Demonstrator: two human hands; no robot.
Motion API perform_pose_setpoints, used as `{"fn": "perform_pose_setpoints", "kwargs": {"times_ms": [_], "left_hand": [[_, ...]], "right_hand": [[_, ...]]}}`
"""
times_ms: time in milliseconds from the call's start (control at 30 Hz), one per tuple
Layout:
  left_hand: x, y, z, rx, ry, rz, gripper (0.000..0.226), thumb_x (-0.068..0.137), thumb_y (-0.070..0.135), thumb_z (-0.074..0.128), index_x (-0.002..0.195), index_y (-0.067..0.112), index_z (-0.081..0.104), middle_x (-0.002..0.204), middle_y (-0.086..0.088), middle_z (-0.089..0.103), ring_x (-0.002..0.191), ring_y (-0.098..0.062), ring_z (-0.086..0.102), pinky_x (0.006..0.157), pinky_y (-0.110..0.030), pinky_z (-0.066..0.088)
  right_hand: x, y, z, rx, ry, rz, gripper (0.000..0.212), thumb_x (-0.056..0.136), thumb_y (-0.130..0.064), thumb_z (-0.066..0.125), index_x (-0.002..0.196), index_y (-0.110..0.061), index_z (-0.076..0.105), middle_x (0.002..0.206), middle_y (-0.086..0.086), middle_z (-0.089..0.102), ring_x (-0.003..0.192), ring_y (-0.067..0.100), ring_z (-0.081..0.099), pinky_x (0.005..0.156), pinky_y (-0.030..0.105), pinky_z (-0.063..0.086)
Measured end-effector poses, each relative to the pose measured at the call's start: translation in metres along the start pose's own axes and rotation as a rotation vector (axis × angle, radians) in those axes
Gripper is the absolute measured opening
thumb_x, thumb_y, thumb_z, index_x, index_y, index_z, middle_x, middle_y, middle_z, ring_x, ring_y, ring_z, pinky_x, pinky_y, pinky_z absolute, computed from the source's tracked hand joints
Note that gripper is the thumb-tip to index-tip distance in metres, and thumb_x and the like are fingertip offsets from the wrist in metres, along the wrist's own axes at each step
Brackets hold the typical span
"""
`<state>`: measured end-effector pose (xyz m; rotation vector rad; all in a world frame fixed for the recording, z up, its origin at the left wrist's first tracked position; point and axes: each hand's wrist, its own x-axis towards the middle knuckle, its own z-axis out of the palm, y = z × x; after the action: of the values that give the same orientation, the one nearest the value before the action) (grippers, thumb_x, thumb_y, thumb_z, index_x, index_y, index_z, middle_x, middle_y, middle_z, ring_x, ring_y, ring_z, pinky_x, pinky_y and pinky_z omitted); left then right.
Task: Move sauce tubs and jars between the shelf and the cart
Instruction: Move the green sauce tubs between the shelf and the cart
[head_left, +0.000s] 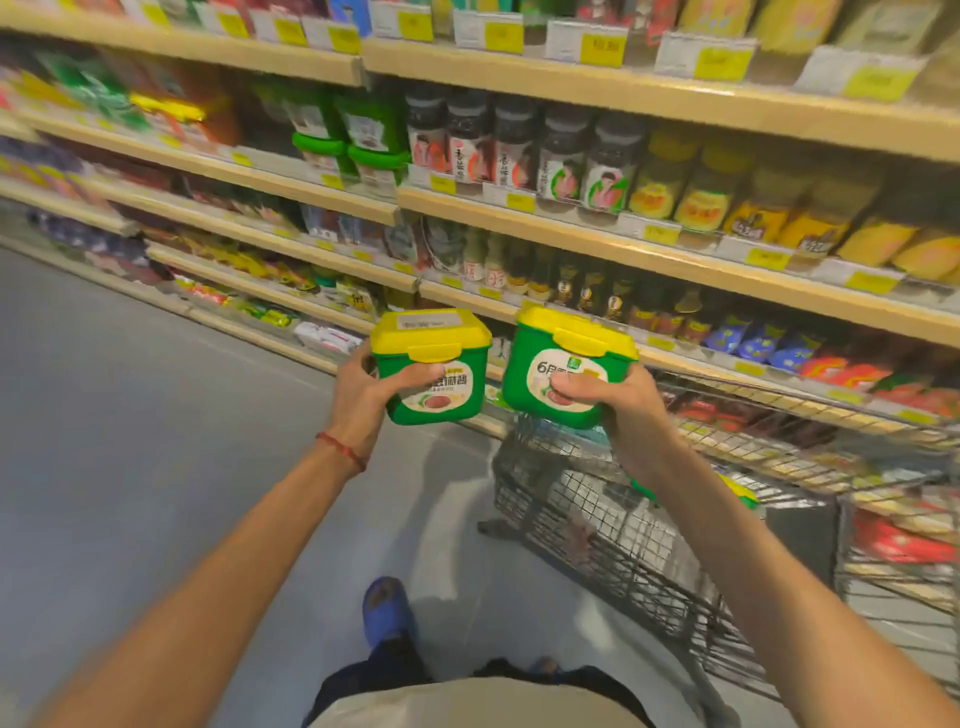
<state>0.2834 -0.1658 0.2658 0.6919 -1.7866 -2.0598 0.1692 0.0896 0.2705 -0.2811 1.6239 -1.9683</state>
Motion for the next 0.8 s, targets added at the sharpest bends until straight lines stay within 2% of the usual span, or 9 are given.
{"fn": "perform_pose_setpoints", "kwargs": {"times_ms": [67, 167, 200, 300, 367, 433, 567, 667, 800], "left_hand": [[0.003, 0.004, -0.005, -0.015, -0.002, 0.011, 0.077, 0.049, 0.031, 0.091, 0.119, 0.007, 0.07, 0.11, -0.013, 0.077, 0.1, -0.033, 0.074, 0.076, -0.034, 0.061], [0.026, 0.011, -0.058, -0.059, 0.043, 0.021, 0.072, 0.048, 0.03, 0.091, 0.115, 0.01, 0.072, 0.111, -0.015, 0.076, 0.102, -0.036, 0.073, 0.075, -0.035, 0.061], [0.037, 0.014, -0.078, -0.061, 0.053, 0.018, 0.073, 0.048, 0.03, 0.091, 0.116, 0.01, 0.072, 0.112, -0.015, 0.076, 0.102, -0.035, 0.073, 0.075, -0.035, 0.061], [0.071, 0.025, -0.139, -0.056, 0.079, 0.048, 0.081, 0.047, 0.032, 0.091, 0.121, 0.008, 0.07, 0.116, -0.015, 0.074, 0.104, -0.035, 0.072, 0.078, -0.038, 0.06], [0.095, 0.033, -0.178, -0.041, 0.084, 0.052, 0.084, 0.048, 0.033, 0.091, 0.125, 0.008, 0.068, 0.119, -0.015, 0.073, 0.107, -0.035, 0.071, 0.084, -0.043, 0.06], [0.121, 0.043, -0.222, -0.046, 0.087, 0.049, 0.085, 0.049, 0.031, 0.091, 0.128, 0.008, 0.066, 0.122, -0.016, 0.072, 0.109, -0.037, 0.071, 0.089, -0.048, 0.059], [0.162, 0.059, -0.274, -0.032, 0.083, 0.047, 0.09, 0.049, 0.029, 0.092, 0.131, 0.007, 0.063, 0.124, -0.018, 0.07, 0.109, -0.038, 0.07, 0.087, -0.047, 0.06], [0.196, 0.068, -0.311, -0.034, 0.095, 0.059, 0.091, 0.049, 0.031, 0.092, 0.131, 0.005, 0.063, 0.123, -0.019, 0.071, 0.108, -0.038, 0.07, 0.089, -0.049, 0.059], [0.246, 0.079, -0.34, -0.051, 0.083, 0.078, 0.085, 0.051, 0.027, 0.091, 0.128, 0.004, 0.065, 0.119, -0.019, 0.072, 0.106, -0.037, 0.071, 0.083, -0.043, 0.061]], "right_hand": [[0.007, -0.003, 0.005, 0.004, 0.024, -0.017, 0.06, 0.064, -0.02, 0.091, 0.118, -0.002, 0.072, 0.106, 0.013, 0.08, 0.096, 0.031, 0.078, 0.08, 0.036, 0.061], [0.041, 0.002, 0.057, -0.009, 0.023, 0.0, 0.093, 0.048, -0.034, 0.102, 0.127, 0.0, 0.066, 0.113, 0.016, 0.079, 0.104, 0.036, 0.076, 0.091, 0.044, 0.061], [0.054, 0.003, 0.079, -0.006, 0.035, -0.003, 0.097, 0.046, -0.033, 0.103, 0.128, 0.002, 0.065, 0.114, 0.017, 0.078, 0.105, 0.039, 0.076, 0.092, 0.047, 0.061], [0.096, 0.009, 0.14, 0.009, 0.034, -0.007, 0.073, 0.059, -0.013, 0.094, 0.124, 0.007, 0.067, 0.111, 0.02, 0.078, 0.104, 0.043, 0.075, 0.093, 0.05, 0.061], [0.121, 0.011, 0.182, 0.004, 0.03, -0.016, 0.064, 0.062, -0.009, 0.089, 0.121, 0.008, 0.069, 0.109, 0.021, 0.078, 0.101, 0.042, 0.076, 0.091, 0.051, 0.061], [0.149, 0.015, 0.227, 0.007, 0.012, -0.006, 0.064, 0.06, -0.011, 0.093, 0.118, 0.005, 0.071, 0.108, 0.02, 0.079, 0.099, 0.04, 0.077, 0.087, 0.049, 0.061], [0.187, 0.014, 0.284, 0.032, -0.007, 0.01, 0.087, 0.043, -0.023, 0.103, 0.119, 0.003, 0.071, 0.109, 0.02, 0.079, 0.1, 0.042, 0.077, 0.089, 0.055, 0.062], [0.222, 0.012, 0.321, 0.024, -0.031, 0.005, 0.078, 0.054, -0.007, 0.094, 0.126, 0.004, 0.068, 0.11, 0.019, 0.079, 0.101, 0.042, 0.076, 0.09, 0.057, 0.061], [0.276, 0.012, 0.353, -0.02, -0.073, -0.02, 0.073, 0.057, -0.003, 0.089, 0.127, -0.003, 0.069, 0.111, 0.016, 0.079, 0.103, 0.04, 0.076, 0.088, 0.053, 0.062]]}}
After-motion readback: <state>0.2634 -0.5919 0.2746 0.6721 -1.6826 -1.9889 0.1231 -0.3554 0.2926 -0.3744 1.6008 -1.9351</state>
